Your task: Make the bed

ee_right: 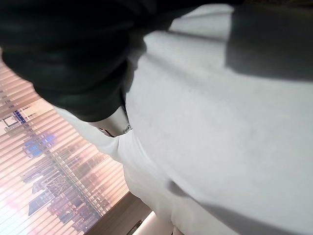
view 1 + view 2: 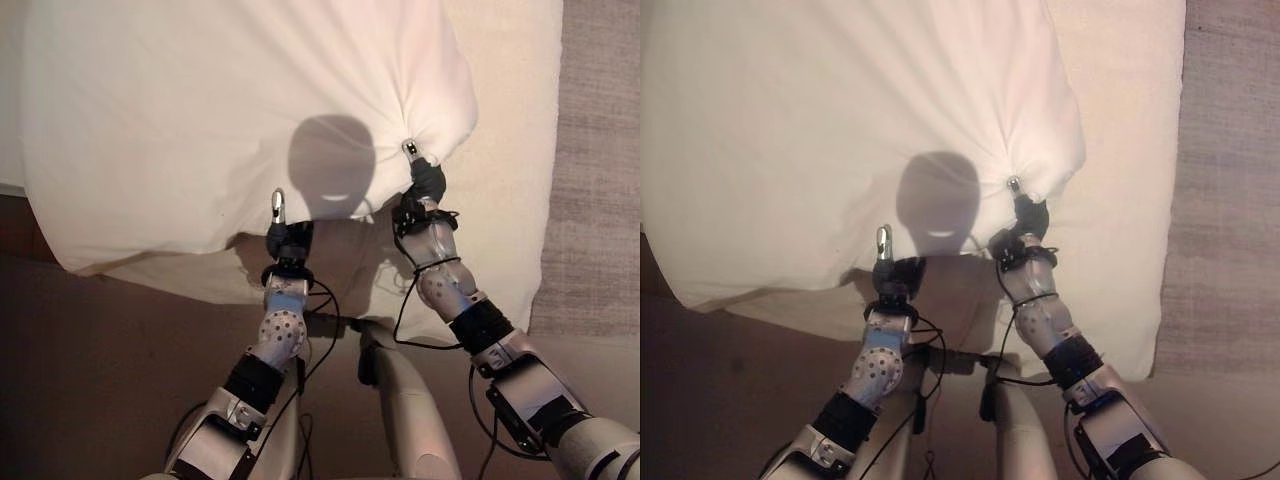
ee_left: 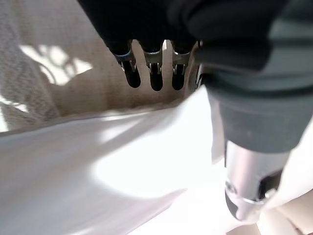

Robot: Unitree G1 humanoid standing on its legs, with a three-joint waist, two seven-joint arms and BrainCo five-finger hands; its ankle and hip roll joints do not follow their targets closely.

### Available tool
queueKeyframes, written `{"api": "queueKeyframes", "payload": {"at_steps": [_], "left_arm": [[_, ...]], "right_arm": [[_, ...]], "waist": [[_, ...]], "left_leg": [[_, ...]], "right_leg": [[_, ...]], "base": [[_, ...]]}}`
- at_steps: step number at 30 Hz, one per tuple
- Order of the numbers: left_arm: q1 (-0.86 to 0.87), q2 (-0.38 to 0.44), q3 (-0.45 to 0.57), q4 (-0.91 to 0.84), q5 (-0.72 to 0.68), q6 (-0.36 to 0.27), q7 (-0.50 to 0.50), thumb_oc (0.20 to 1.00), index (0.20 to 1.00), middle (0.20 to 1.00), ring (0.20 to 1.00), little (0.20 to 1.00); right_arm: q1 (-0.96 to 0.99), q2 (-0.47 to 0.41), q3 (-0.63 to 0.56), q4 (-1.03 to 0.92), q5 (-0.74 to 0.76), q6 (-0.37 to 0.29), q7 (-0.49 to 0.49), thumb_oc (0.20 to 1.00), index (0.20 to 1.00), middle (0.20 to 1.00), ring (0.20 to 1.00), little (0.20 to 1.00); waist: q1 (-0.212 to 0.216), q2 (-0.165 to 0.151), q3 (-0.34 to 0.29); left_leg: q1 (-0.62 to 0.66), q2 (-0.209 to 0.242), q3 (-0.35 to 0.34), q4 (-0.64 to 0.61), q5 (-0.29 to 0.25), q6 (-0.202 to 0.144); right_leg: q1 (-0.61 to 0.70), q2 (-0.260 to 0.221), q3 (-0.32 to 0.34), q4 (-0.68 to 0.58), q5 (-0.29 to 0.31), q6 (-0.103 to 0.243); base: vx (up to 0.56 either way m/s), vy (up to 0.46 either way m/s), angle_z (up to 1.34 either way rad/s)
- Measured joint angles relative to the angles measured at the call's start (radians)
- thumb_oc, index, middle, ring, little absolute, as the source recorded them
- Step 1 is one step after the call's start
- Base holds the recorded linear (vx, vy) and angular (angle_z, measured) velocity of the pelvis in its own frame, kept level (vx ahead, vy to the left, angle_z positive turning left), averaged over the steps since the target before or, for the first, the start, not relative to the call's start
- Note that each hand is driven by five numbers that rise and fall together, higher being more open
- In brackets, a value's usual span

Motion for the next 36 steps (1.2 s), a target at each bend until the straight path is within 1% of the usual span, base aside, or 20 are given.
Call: {"api": "queueKeyframes", "payload": {"at_steps": [3,7,8,10,11,14,16,18,22,26,28,29,31,32,33,34,35,36], "left_arm": [[-0.033,-0.005,0.056,0.036,0.045,-0.001,0.044,1.000,1.000,1.000,1.000,1.000],[-0.069,0.004,0.091,0.078,0.137,0.000,0.083,1.000,1.000,1.000,1.000,1.000],[-0.075,0.007,0.098,0.082,0.158,0.000,0.088,0.661,0.661,0.661,0.661,0.661],[-0.090,0.018,0.106,0.090,0.170,0.001,0.095,0.485,0.485,0.485,0.485,0.485],[-0.098,0.025,0.107,0.100,0.190,0.002,0.099,0.200,0.200,0.200,0.200,0.200],[-0.118,0.052,0.112,0.127,0.201,0.006,0.101,0.200,0.200,0.200,0.200,0.200],[-0.123,0.070,0.114,0.141,0.239,0.014,0.095,0.200,0.200,0.200,0.200,0.200],[-0.122,0.095,0.127,0.164,0.268,0.022,0.084,0.200,0.200,0.200,0.200,0.200],[-0.123,0.116,0.148,0.164,0.277,0.025,0.060,0.200,0.200,0.200,0.200,0.200],[-0.108,0.148,0.151,0.163,0.284,0.039,0.029,0.200,0.200,0.200,0.200,0.200],[-0.094,0.147,0.166,0.155,0.315,0.039,0.002,0.200,0.200,0.200,0.200,0.200],[-0.090,0.146,0.176,0.152,0.316,0.039,-0.018,0.200,0.200,0.200,0.200,0.200],[-0.063,0.146,0.191,0.133,0.316,0.040,-0.041,0.200,0.200,0.200,0.200,0.200],[-0.052,0.146,0.196,0.120,0.316,0.040,-0.045,0.200,0.200,0.200,0.200,0.200],[-0.039,0.146,0.205,0.110,0.315,0.040,-0.052,0.200,0.200,0.200,0.200,0.200],[-0.029,0.145,0.209,0.111,0.314,0.040,-0.053,0.200,0.200,0.200,0.200,0.200],[-0.020,0.149,0.209,0.114,0.314,0.039,-0.060,0.200,0.200,0.200,0.200,0.200],[-0.021,0.144,0.209,0.114,0.313,0.039,-0.068,0.200,0.200,0.200,0.200,0.200]], "right_arm": [[0.039,0.025,-0.007,-0.032,0.000,-0.001,-0.002,0.200,0.200,0.200,0.200,0.200],[0.084,0.038,-0.008,-0.068,0.001,-0.001,0.010,0.200,0.200,0.200,0.200,0.200],[0.091,0.049,-0.015,-0.069,0.001,-0.001,0.019,0.200,0.200,0.200,0.200,0.200],[0.104,0.063,-0.019,-0.068,0.003,-0.001,0.033,0.200,0.200,0.200,0.200,0.200],[0.110,0.067,-0.019,-0.067,0.004,-0.001,0.040,0.200,0.200,0.200,0.200,0.200],[0.130,0.071,-0.018,-0.066,0.006,-0.001,0.077,0.200,0.200,0.200,0.200,0.200],[0.129,0.076,-0.018,-0.051,0.014,-0.001,0.099,0.200,0.200,0.200,0.200,0.200],[0.127,0.103,-0.010,-0.029,0.014,0.002,0.118,0.200,0.200,0.200,0.200,0.200],[0.121,0.108,0.012,-0.008,0.015,0.004,0.146,0.200,0.200,0.200,0.200,0.200],[0.108,0.111,0.014,0.030,0.018,0.021,0.168,0.200,0.200,0.200,0.200,0.200],[0.098,0.109,0.014,0.046,0.020,0.027,0.186,0.200,0.200,0.200,0.200,0.200],[0.087,0.109,0.013,0.068,0.021,0.030,0.194,0.200,0.200,0.200,0.200,0.200],[0.087,0.119,0.014,0.079,0.022,0.035,0.198,0.200,0.200,0.200,0.200,0.200],[0.087,0.125,0.015,0.080,0.022,0.035,0.202,0.200,0.200,0.200,0.200,0.200],[0.089,0.143,0.016,0.090,0.023,0.035,0.202,0.200,0.200,0.200,0.200,0.200],[0.097,0.153,0.015,0.099,0.024,0.038,0.202,0.200,0.200,0.200,0.200,0.200],[0.110,0.161,0.016,0.099,0.026,0.039,0.205,0.200,0.200,0.200,0.200,0.200],[0.123,0.167,0.010,0.092,0.028,0.041,0.204,0.200,0.200,0.200,0.200,0.200]], "waist": [[0.002,-0.003,-0.002],[0.000,-0.004,-0.002],[-0.002,-0.006,-0.002],[-0.002,-0.007,-0.003],[-0.003,-0.007,-0.003],[-0.003,-0.008,-0.003],[-0.003,-0.011,-0.005],[-0.001,-0.026,-0.006],[-0.001,-0.029,-0.007],[0.001,-0.032,-0.007],[-0.001,-0.033,-0.007],[-0.001,-0.037,-0.007],[0.004,-0.039,-0.009],[0.005,-0.040,-0.010],[0.009,-0.044,-0.008],[0.008,-0.048,-0.011],[0.007,-0.057,-0.017],[0.003,-0.071,-0.025]], "left_leg": [[0.001,0.002,0.001,0.011,-0.011,0.000],[0.001,0.003,0.002,0.017,-0.017,0.001],[0.001,0.003,0.003,0.018,-0.019,0.002],[0.001,0.003,0.004,0.018,-0.020,0.002],[0.002,0.003,0.005,0.018,-0.020,0.002],[0.004,0.002,0.007,0.021,-0.021,0.004],[0.007,0.002,0.009,0.027,-0.026,0.005],[0.012,0.000,0.030,0.051,-0.044,0.008],[0.013,-0.003,0.028,0.074,-0.051,0.007],[0.010,-0.011,0.027,0.133,-0.077,0.006],[0.004,-0.019,0.003,0.166,-0.084,0.003],[-0.001,-0.025,-0.011,0.191,-0.094,0.002],[-0.001,-0.024,-0.013,0.221,-0.112,0.005],[-0.001,-0.023,-0.020,0.226,-0.117,0.001],[0.001,-0.020,-0.029,0.250,-0.136,-0.010],[0.009,-0.007,-0.033,0.265,-0.157,0.005],[0.018,0.026,-0.029,0.301,-0.179,-0.010],[-0.003,0.064,-0.034,0.371,-0.211,-0.016]], "right_leg": [[-0.009,0.000,0.001,0.029,-0.004,-0.006],[-0.020,-0.001,0.002,0.057,-0.008,-0.013],[-0.024,-0.002,0.003,0.066,-0.009,-0.013],[-0.029,-0.003,0.004,0.076,-0.010,-0.016],[-0.031,-0.004,0.004,0.081,-0.011,-0.017],[-0.032,-0.006,0.005,0.090,-0.013,-0.019],[-0.033,-0.006,0.010,0.101,-0.014,-0.019],[-0.033,-0.008,0.028,0.124,-0.028,-0.018],[-0.031,-0.012,0.031,0.147,-0.044,-0.017],[-0.024,-0.021,0.034,0.192,-0.088,-0.018],[-0.014,-0.030,0.026,0.214,-0.110,-0.014],[-0.012,-0.032,0.027,0.228,-0.125,-0.017],[0.000,-0.032,0.029,0.242,-0.143,-0.020],[0.004,-0.032,0.029,0.248,-0.149,-0.021],[0.031,-0.042,0.031,0.231,-0.152,-0.044],[0.046,-0.040,0.019,0.224,-0.152,-0.054],[0.071,-0.053,0.022,0.215,-0.145,-0.073],[0.087,-0.071,0.020,0.182,-0.131,-0.054]], "base": [[0.00,0.000,0.00],[0.00,0.000,0.00],[0.00,0.000,0.00],[0.00,0.000,0.00],[0.00,0.000,0.00],[0.00,0.000,0.00],[0.01,-0.001,-0.04],[0.02,-0.024,-0.15],[0.02,-0.040,-0.01],[0.03,-0.020,0.04],[0.00,0.054,0.22],[0.01,0.038,0.21],[0.06,0.054,0.13],[0.06,0.102,0.30],[0.03,0.227,0.33],[0.05,0.509,0.35],[0.07,0.702,0.34],[0.09,0.801,0.31]]}}
